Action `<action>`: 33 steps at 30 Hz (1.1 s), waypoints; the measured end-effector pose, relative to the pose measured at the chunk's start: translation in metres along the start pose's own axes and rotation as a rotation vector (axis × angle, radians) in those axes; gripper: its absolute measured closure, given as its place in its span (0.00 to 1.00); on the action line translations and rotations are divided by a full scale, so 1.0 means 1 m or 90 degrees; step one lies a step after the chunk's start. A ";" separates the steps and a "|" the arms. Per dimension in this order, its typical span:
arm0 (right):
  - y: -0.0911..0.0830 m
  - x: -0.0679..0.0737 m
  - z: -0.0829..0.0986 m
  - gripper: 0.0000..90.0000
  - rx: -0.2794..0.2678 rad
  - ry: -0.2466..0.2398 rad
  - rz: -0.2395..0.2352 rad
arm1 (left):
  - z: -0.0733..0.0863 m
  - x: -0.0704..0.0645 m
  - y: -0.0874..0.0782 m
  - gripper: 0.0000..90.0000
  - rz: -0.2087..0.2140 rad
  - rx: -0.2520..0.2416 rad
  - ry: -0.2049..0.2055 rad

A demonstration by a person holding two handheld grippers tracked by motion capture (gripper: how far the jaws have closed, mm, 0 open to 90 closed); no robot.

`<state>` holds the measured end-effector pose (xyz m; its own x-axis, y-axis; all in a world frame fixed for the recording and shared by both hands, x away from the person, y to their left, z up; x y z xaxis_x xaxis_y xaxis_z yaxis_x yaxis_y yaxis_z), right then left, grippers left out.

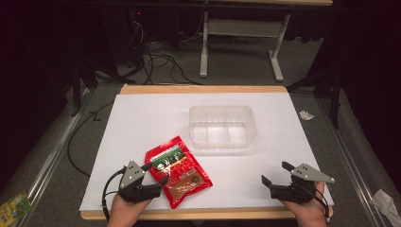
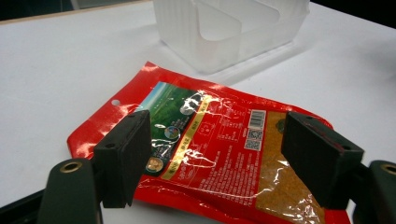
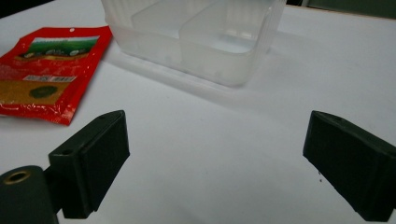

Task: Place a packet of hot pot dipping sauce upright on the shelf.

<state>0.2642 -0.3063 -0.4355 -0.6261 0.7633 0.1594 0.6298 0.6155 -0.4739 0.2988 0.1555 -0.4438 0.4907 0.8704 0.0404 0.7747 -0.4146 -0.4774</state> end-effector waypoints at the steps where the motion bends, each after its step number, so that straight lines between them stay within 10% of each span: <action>1: 0.000 0.001 0.001 0.09 0.006 0.000 -0.001 | 0.000 0.000 0.000 0.28 0.002 0.001 0.000; 33: 0.006 0.001 -0.006 0.11 0.022 -0.011 -0.018 | 0.005 0.006 -0.006 0.28 0.001 -0.007 -0.013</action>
<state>0.2701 -0.3003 -0.4326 -0.6519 0.7415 0.1587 0.5953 0.6301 -0.4986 0.2949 0.1649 -0.4451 0.4840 0.8748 0.0216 0.7784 -0.4192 -0.4672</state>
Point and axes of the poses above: each handheld gripper's, and its own axes: y roughly forward along the jaws, z roughly out of its underside, x roughly to its left, the point moved 1 cm from there along y, roughly forward along the jaws, and after that the axes turned 14 degrees about -z, right-handed, at the moved point
